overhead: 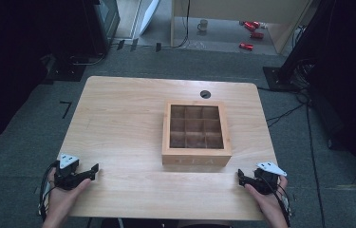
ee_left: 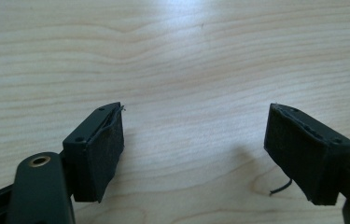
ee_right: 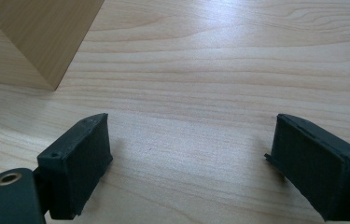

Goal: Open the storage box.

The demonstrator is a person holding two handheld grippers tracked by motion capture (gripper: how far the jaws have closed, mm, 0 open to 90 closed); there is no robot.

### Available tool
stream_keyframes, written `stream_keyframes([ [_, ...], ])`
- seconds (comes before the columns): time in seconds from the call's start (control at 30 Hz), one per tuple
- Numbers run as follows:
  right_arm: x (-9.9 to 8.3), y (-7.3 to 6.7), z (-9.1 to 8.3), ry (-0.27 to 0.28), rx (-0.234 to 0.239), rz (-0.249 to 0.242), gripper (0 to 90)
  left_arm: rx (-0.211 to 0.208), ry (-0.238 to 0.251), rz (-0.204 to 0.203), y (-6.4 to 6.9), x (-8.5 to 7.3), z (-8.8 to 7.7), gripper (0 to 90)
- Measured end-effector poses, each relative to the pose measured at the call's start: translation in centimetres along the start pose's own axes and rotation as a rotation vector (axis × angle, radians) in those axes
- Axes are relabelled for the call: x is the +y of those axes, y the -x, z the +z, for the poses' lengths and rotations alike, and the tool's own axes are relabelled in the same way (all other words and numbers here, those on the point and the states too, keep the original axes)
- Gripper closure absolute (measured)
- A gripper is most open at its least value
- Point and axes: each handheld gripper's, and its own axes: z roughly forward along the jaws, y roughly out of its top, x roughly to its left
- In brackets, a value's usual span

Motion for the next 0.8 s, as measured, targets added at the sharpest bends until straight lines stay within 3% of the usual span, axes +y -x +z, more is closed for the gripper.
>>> stream_keyframes([
  [0.1,0.0,0.0,0.0,-0.002,0.003,-0.003,11.1,-0.018,0.009,-0.003,0.5,0.3,0.1,21.1],
  [0.27,0.1,0.1,0.1,-0.001,0.007,-0.007,10.9,-0.078,0.039,0.026,3.0,1.3,0.2,21.1],
  [0.3,0.1,0.0,0.1,-0.002,0.006,-0.007,10.7,-0.078,0.039,0.026,3.0,1.3,0.2,21.1],
  [0.4,0.1,0.0,0.2,-0.005,0.005,-0.004,9.3,-0.126,0.058,0.042,4.8,2.3,0.4,21.1],
  [0.5,0.2,0.0,0.2,-0.008,0.007,-0.005,8.8,-0.143,0.062,0.051,5.8,2.8,0.5,21.1],
  [0.6,0.2,0.0,0.2,-0.007,0.012,-0.008,9.0,-0.176,0.068,0.089,7.8,3.7,0.9,21.1],
  [0.8,0.1,0.1,0.2,-0.008,0.013,-0.008,8.9,-0.24,0.082,0.109,10.1,5.0,1.1,20.7],
])
